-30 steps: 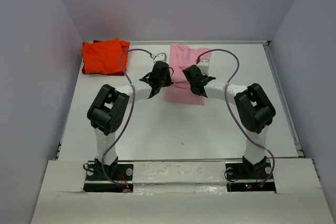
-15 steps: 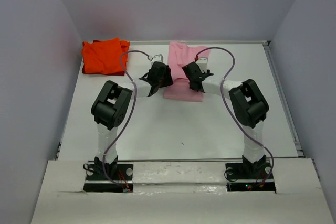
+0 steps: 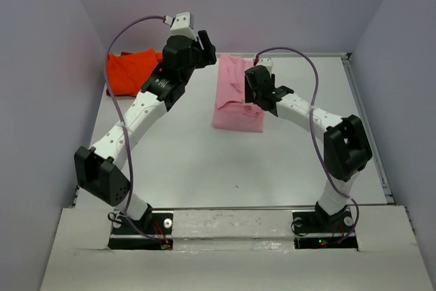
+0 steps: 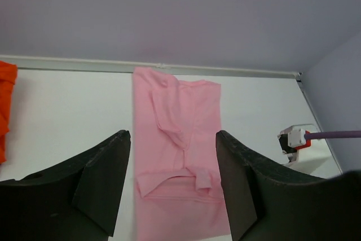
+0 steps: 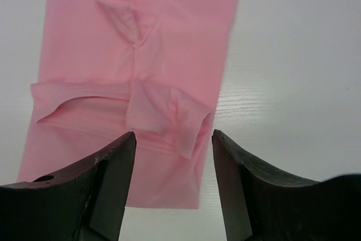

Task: Fold and stack the t-shirts
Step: Fold the rectangle-folded T-shirt at the center of the board, then smooth out the 2/3-rectangle-folded T-shirt at the center of the board.

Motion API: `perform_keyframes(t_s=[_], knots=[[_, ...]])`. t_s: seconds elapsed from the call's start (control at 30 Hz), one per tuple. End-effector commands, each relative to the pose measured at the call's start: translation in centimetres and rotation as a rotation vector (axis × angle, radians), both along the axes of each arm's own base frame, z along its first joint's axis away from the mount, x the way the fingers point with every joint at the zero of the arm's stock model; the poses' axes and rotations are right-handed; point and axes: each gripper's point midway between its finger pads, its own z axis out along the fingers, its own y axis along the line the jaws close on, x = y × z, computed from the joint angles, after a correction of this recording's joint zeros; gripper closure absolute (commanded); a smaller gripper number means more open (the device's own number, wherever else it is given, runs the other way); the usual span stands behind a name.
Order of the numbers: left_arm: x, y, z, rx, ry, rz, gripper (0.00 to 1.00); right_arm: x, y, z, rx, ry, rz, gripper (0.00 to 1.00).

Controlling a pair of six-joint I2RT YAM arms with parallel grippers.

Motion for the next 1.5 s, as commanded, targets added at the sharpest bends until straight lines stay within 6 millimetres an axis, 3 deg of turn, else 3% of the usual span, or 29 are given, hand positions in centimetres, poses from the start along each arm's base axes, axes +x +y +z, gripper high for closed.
perform_keyframes(t_s=[0.0,0.03,0.07,0.27,0.5,0.83,1.03,1.17,1.33,1.43,1.47], knots=[[-1.8,3.4,-3.6,0.168,0.070,0.048,0.28,-1.0,3.5,0.4,0.067,0.039,0.175,0.38],[-2.5,4.0,-2.9,0.154,0.042,0.056,0.28,-1.0,3.8,0.0,0.070,0.050,0.192,0.38],[-2.8,4.2,-4.7,0.151,0.041,0.061,0.28,-1.3,4.6,-0.4,0.074,0.059,0.216,0.38],[-4.1,4.2,-4.7,0.100,0.008,0.036,0.28,-1.5,8.6,-3.5,0.136,0.130,0.333,0.38],[-4.5,5.8,-3.4,0.115,-0.018,0.094,0.28,-1.2,9.8,-6.2,0.175,0.181,0.330,0.38],[-4.7,6.0,-3.0,0.113,-0.024,0.102,0.27,-0.4,9.3,-9.7,0.128,0.218,0.276,0.39],[-4.8,6.1,-2.8,0.112,-0.031,0.101,0.27,0.4,8.8,-10.4,0.088,0.210,0.247,0.39],[-4.7,5.9,-2.9,0.113,-0.029,0.093,0.27,1.2,8.4,-9.8,0.061,0.180,0.227,0.39],[-4.5,4.6,-5.8,0.097,0.058,0.068,0.28,1.5,8.8,-10.0,0.054,0.192,0.234,0.39],[-4.3,1.9,-11.0,0.045,0.239,0.005,0.29,0.8,8.6,-10.4,0.074,0.208,0.222,0.39],[-4.7,0.6,-13.6,0.016,0.292,-0.050,0.30,0.6,8.6,-10.4,0.083,0.212,0.219,0.39]])
